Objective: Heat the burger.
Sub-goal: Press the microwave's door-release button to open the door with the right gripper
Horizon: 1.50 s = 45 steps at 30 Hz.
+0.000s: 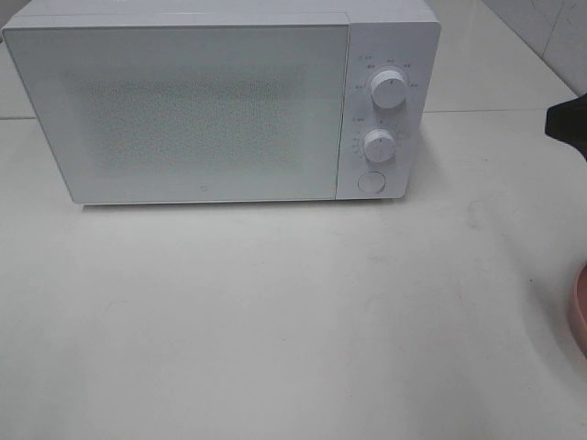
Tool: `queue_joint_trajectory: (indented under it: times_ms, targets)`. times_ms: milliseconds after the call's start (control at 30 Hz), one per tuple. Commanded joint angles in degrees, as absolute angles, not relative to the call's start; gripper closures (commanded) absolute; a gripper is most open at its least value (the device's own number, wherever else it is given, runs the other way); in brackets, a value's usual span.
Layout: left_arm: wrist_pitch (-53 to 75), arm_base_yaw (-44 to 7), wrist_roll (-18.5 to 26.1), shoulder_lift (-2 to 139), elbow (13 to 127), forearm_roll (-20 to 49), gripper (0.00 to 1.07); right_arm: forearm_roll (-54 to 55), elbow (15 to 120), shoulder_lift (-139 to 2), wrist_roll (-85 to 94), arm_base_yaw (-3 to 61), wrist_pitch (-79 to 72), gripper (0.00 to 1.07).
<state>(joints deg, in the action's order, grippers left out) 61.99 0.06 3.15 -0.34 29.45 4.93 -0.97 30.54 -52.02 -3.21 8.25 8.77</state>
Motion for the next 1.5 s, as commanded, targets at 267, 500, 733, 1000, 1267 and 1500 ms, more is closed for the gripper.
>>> queue_joint_trajectory:
  times_ms: [267, 500, 733, 1000, 1267, 1500]
  targets:
    - [61.19, 0.00, 3.09, -1.72, 29.56, 4.81, 0.09, -0.74, 30.83, -60.79, -4.18, 8.08, -2.64, 0.32]
    - [61.19, 0.00, 3.09, -1.72, 29.56, 4.81, 0.09, -0.74, 30.31, -68.87, -4.30, 8.19, -11.52, 0.32]
    - [61.19, 0.00, 3.09, -1.72, 29.56, 4.81, 0.09, 4.87, 22.40, -74.37, 1.26, 13.35, -34.32, 0.32]
    - [61.19, 0.00, 3.09, -1.72, 29.56, 4.81, 0.09, 21.83, 17.76, -80.27, 14.27, 23.03, -52.88, 0.32]
    - [61.19, 0.00, 3.09, -1.72, 29.56, 4.81, 0.09, 32.95, 17.53, -86.92, 18.85, 31.28, -64.97, 0.32]
    - [61.19, 0.00, 3.09, -1.72, 29.56, 4.81, 0.09, 38.33, 17.59, -91.21, 18.62, 37.13, -70.30, 0.32]
